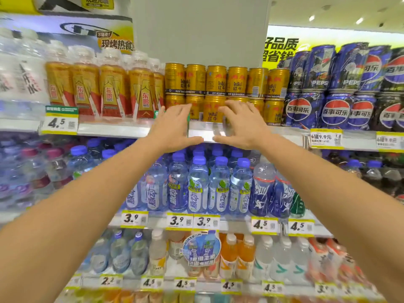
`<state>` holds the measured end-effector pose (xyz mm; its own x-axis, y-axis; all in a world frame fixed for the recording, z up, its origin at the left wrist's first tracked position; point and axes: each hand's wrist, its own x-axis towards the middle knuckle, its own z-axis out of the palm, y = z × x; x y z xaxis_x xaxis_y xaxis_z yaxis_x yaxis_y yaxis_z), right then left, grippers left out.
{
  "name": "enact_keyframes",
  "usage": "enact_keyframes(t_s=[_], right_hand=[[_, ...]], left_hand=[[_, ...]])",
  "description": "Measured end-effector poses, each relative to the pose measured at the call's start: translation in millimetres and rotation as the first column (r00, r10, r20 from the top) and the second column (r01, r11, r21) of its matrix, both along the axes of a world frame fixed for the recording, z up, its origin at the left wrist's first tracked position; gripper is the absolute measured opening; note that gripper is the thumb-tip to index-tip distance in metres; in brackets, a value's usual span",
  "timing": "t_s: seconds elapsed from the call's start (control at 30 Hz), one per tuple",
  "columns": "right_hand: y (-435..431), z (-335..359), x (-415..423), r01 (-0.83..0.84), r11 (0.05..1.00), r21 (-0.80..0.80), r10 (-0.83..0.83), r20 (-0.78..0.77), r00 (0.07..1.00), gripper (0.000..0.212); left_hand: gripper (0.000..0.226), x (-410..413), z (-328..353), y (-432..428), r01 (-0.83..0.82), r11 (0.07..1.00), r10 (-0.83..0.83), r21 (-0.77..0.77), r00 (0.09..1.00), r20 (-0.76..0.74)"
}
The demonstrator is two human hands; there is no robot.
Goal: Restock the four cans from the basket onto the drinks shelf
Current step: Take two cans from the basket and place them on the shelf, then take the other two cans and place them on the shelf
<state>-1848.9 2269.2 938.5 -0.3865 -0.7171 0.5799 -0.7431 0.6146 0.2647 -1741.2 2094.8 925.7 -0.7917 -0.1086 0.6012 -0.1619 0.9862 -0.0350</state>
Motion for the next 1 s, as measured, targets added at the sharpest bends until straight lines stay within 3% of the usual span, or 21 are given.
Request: enact_keyframes(t_s=[0.1,0.4,0.63,1.0], right_hand=[[-11.5,-14.3,37.6,0.087,0.986,0.140,-0.101,0.092,0.991,0.091],[-55.3,-91.5,162.9,0.151,0.979,0.137,-0.186,0.298,0.936,0.102],[-80.6,-232.6,207.6,0.178,0.962,0.206,-0.253,0.433,0.865,0.095],[-99.0,-485.8,239.8,0.036,0.950,0.311,-0.221,0.583,0.782,0.091]], left_hand=[[0.101,41.7,-16.2,-19.5,-0.052,0.997,0.062,-0.064,0.984,0.169],[0.102,170.7,-86.2,-68.9,-0.048,0.999,0.040,0.020,0.952,0.303],[0.098,213.4,-226.2,-95.0,-0.115,0.986,0.039,0.124,0.870,0.491],[0.089,238.1,-466.1,-83.0,-0.202,0.939,-0.007,0.280,0.799,0.601]])
